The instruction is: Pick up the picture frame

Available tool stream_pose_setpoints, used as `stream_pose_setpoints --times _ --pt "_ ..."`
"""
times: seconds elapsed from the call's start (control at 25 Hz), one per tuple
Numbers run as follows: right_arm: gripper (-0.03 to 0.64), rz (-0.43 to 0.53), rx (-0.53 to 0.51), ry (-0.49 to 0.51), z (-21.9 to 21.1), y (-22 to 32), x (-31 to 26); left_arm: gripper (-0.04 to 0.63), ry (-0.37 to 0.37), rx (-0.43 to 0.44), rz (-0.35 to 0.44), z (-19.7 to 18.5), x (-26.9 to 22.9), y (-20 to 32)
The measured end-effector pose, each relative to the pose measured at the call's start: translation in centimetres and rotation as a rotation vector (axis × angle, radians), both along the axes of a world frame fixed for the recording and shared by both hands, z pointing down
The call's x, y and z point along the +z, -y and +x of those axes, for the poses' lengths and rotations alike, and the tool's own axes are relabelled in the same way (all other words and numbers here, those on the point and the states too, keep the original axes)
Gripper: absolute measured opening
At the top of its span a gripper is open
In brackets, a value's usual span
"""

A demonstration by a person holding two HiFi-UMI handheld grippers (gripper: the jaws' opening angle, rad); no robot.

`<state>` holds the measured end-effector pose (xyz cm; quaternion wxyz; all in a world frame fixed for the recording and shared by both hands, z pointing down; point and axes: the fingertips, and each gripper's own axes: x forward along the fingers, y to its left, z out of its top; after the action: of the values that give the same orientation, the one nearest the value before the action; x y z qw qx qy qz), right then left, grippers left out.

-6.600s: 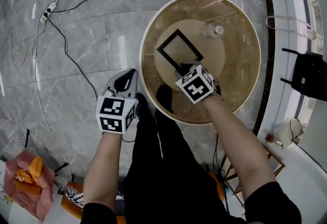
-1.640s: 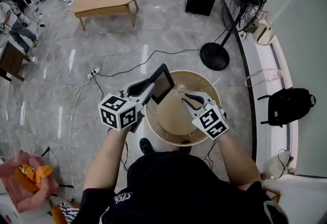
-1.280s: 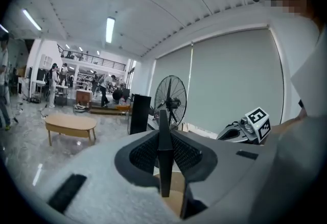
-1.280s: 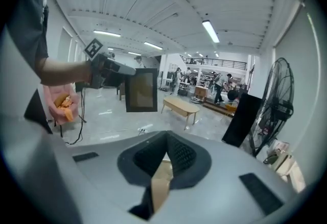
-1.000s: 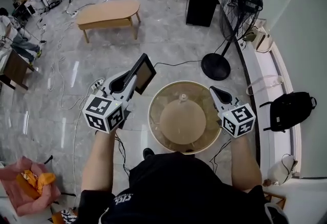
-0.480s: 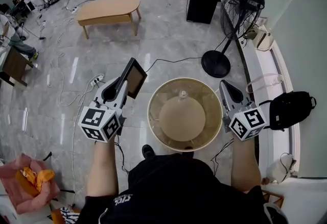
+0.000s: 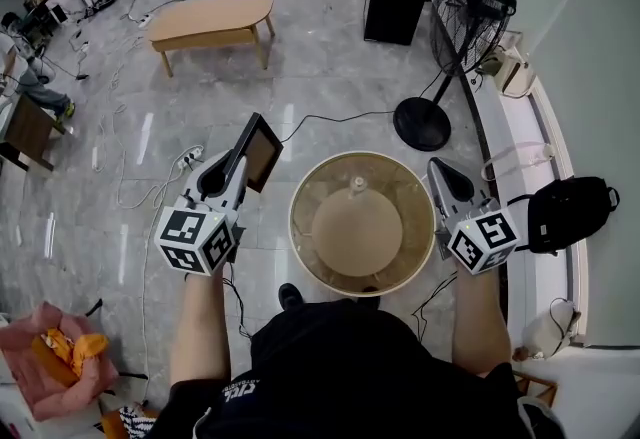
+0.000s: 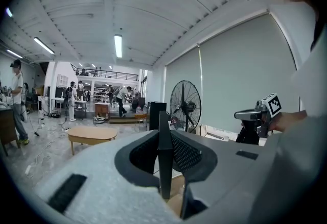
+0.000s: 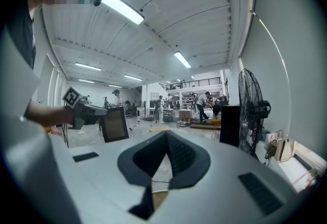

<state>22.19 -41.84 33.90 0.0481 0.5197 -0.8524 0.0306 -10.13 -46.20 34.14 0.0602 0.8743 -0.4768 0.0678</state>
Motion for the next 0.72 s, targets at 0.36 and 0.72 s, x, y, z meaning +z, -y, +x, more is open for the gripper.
stream_pose_setpoints --times 0.36,0.72 --pt "0.002 0.013 -0.005 -0.009 0.0 0.5 -0.7 0.075 0.019 0.009 0.01 1.1 -0.9 0.3" --pt "0.002 0.016 -0.01 -0.017 0.2 0.7 -0.9 0.075 0.011 0.018 0.014 1.5 -0.9 0.6"
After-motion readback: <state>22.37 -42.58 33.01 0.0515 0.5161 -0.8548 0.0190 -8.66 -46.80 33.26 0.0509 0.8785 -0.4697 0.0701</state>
